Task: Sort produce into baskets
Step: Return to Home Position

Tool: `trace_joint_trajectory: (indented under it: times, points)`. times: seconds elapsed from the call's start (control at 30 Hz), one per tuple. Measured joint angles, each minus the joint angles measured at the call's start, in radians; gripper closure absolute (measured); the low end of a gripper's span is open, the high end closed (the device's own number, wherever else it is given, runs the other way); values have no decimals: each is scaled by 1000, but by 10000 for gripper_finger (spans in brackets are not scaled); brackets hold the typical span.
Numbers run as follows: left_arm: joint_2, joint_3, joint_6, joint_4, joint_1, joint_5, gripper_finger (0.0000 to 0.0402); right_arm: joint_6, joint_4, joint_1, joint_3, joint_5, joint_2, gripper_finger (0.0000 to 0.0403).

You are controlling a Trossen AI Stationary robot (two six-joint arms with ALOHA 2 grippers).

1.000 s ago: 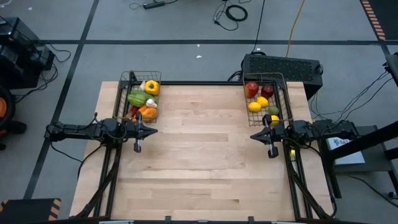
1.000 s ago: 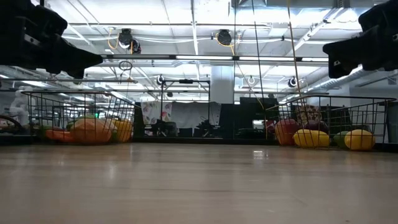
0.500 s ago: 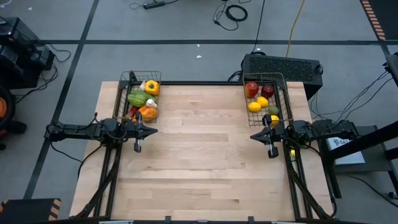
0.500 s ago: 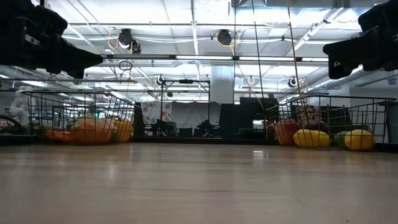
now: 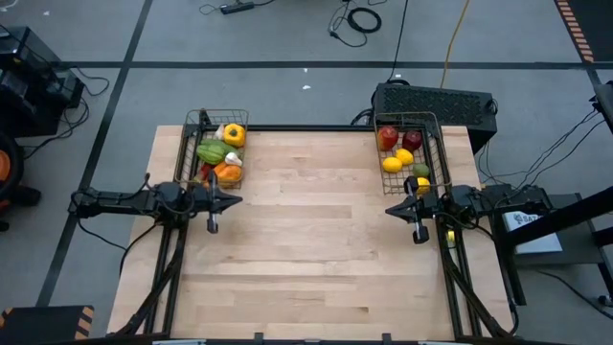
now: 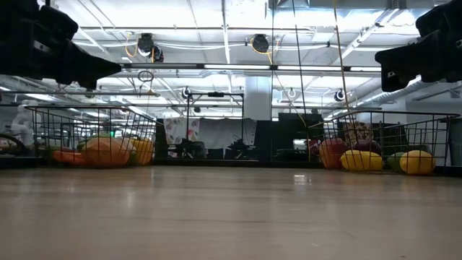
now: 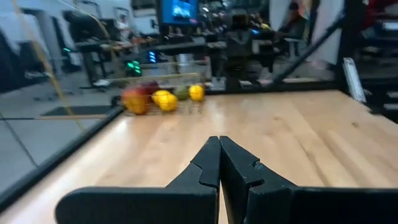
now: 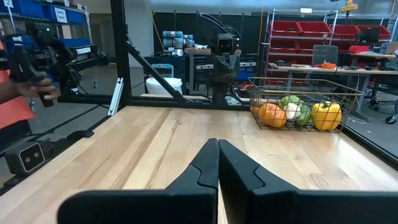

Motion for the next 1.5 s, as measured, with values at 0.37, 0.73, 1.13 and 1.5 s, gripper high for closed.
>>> trace_joint_trajectory:
  times: [0.37,0.73,1.13,1.5]
  points:
    - [-5,1,-46,35,0,2,399,0,-1,0,0,0,0,403]
    - [-63,1,-47,26,0,57,401,0,-1,0,0,0,0,403]
    - [-73,1,-55,-25,0,63,401,0,0,0,0,-3,1,403]
    - [-71,2,-26,-15,0,12,371,1,0,0,0,-3,2,403]
